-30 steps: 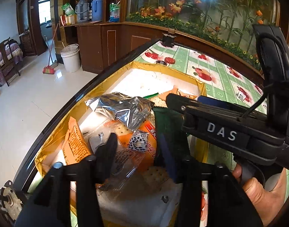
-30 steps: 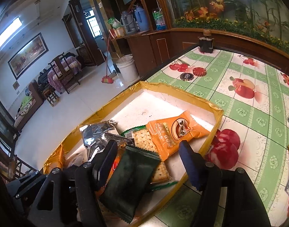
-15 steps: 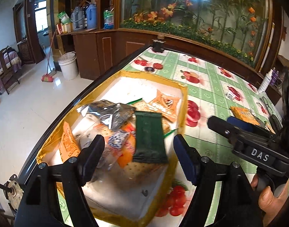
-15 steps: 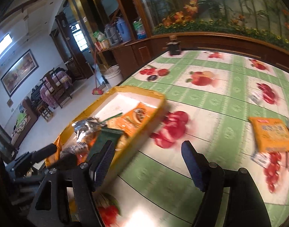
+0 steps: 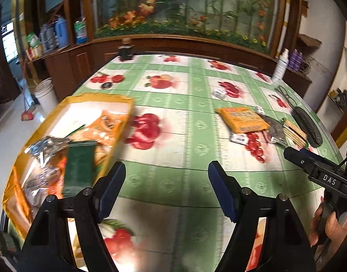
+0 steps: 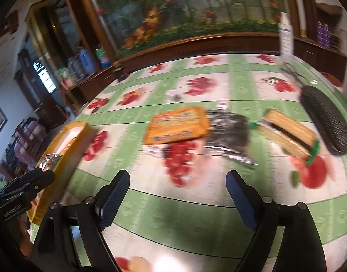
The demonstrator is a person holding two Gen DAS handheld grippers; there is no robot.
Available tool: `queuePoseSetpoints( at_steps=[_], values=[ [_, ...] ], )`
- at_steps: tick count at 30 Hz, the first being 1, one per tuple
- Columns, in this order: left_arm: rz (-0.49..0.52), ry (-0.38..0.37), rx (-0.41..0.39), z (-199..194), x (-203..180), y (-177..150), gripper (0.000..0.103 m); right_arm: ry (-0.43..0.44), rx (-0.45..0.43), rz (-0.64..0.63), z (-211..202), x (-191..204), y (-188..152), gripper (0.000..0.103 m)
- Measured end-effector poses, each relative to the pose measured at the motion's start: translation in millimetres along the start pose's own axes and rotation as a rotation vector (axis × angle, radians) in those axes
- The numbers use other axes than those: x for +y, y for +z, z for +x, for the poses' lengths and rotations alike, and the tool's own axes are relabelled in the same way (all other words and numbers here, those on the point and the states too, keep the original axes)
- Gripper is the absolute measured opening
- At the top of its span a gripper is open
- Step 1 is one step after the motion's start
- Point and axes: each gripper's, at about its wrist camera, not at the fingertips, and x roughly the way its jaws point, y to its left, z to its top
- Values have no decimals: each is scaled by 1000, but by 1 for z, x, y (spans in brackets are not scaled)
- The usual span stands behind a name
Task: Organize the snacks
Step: 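Move both grippers back to the snack pile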
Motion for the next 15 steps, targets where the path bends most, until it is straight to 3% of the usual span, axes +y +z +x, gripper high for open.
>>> queuePoseSetpoints(
  at_steps=[7, 15],
  values=[
    [91, -45, 16, 17, -46, 12, 75, -33, -24, 69, -7, -42, 0, 89],
    [99, -77, 56, 49, -63, 28, 75, -38, -23, 57, 8, -44, 12, 89]
  ],
)
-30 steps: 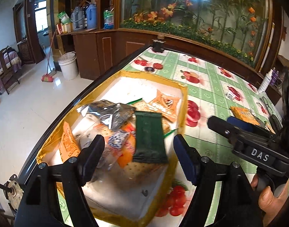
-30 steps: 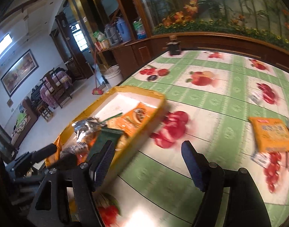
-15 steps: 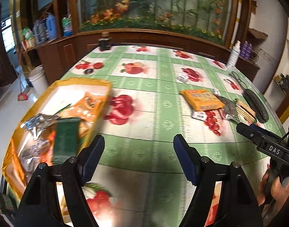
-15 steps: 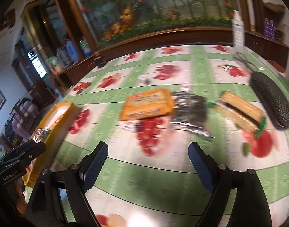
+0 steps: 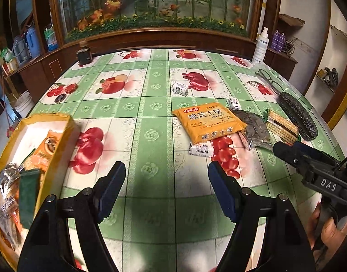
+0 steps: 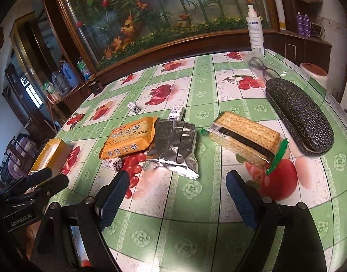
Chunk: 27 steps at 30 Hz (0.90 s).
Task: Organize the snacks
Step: 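Move both grippers back to the snack pile, then grasp the yellow biscuit bag with the left gripper while the right grasps the silver foil bag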
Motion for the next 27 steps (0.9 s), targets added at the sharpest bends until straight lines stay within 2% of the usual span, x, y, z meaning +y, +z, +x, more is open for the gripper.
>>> queuePoseSetpoints(
  at_steps=[4, 7, 10, 13, 20, 24, 27],
  values=[
    [-3, -21, 25, 15, -2, 11, 75, -4, 13, -17, 15, 8, 8, 89],
    [34, -65, 32, 23, -9, 18, 75, -7, 26, -32, 27, 14, 12, 89],
    [119, -136, 36, 32, -20, 26, 75, -24, 40, -46, 36, 17, 15, 89],
    [236, -164, 29, 41, -32, 36, 75, -57, 57, -43, 43, 14, 17, 88],
    [476, -182, 63, 67, -54, 56, 75, -60, 74, 0, 49, -5, 19, 88],
    [604, -176, 136, 90, -64, 55, 75, -49, 81, -18, 49, -4, 20, 88],
    [623, -150, 125, 101, -67, 57, 82, -56, 79, -36, 50, 0, 21, 88]
  ],
)
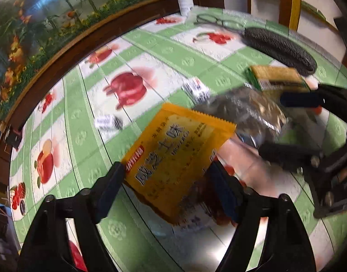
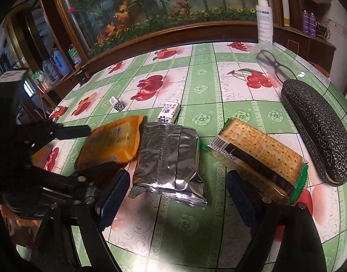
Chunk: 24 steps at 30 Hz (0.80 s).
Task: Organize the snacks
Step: 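Grasp the yellow biscuit bag with the left gripper while the right grasps the silver foil bag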
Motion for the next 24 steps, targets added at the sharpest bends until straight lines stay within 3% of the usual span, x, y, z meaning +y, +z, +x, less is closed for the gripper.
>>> queuePoseSetpoints(
  at_steps=[5, 8, 10, 13, 17, 19, 20, 24],
  values=[
    [-89, -16, -4, 6, 14, 1, 77, 7, 6, -4, 6, 4, 5, 88],
    [-128, -19, -2, 4, 20, -3, 59, 4, 11, -11, 12, 9, 7, 88],
    [-168, -34, 8, 1, 25, -7, 40, 7, 12, -7, 16, 11, 10, 88],
    [-177, -40, 26, -1, 25, -10, 32, -18, 20, -20, 22, 18, 14, 89],
    [-140, 8, -17, -10, 25, -2, 36, -28, 25, -32, 25, 21, 15, 90],
    [-141, 32, -42, -12, 27, 6, 70, -19, 20, -22, 24, 18, 15, 89],
    [-140, 58, -51, -11, 28, 9, 74, -20, 19, -20, 24, 17, 15, 89],
    [-108, 44, -21, 8, 27, 15, 78, -18, 16, -10, 23, 12, 16, 89]
  ],
)
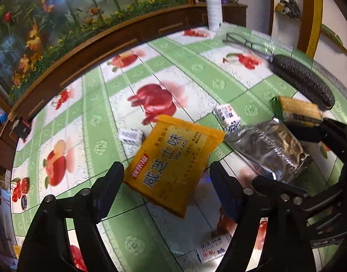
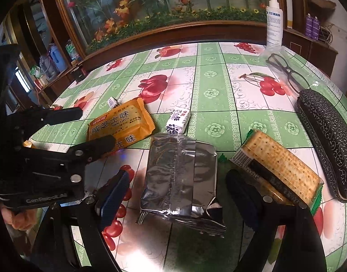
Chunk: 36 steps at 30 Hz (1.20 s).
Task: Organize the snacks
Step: 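Grasp the yellow biscuit bag with the left gripper while the right grasps the silver foil bag, then carry both bags into the yellow-rimmed box and open both grippers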
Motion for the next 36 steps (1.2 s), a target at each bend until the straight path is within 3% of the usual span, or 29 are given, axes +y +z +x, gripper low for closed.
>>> queuePoseSetpoints(
  at_steps=[3, 6, 8, 9, 11, 13, 22, 30, 36],
  values=[
    [34, 33, -14, 11, 0, 2, 86, -26, 6, -12, 1, 0, 1, 89],
    [5, 40, -19, 20, 8, 8, 87, -28, 10, -17, 2, 0, 3, 90],
    [-33, 6, -14, 24, 13, 11, 84, -43, 12, -27, 4, 2, 4, 88],
    [-54, -19, -16, 24, 15, 11, 76, -52, 13, -34, 5, 3, 4, 87],
    [-68, -16, -21, 24, 14, 10, 76, -66, 12, -46, 6, 6, 5, 81],
    [-72, -4, -19, 22, 12, 9, 75, -86, 9, -65, 6, 9, 5, 63],
    [-182, -11, 12, -7, 13, -29, 70, -54, -2, -67, 1, 6, 0, 60],
    [-350, 72, -64, -66, 3, -86, 70, 10, -53, -57, -38, 13, -13, 60],
    [-437, 213, -135, -121, 1, -117, 70, 126, -120, -43, -82, 31, -32, 60]
  ],
)
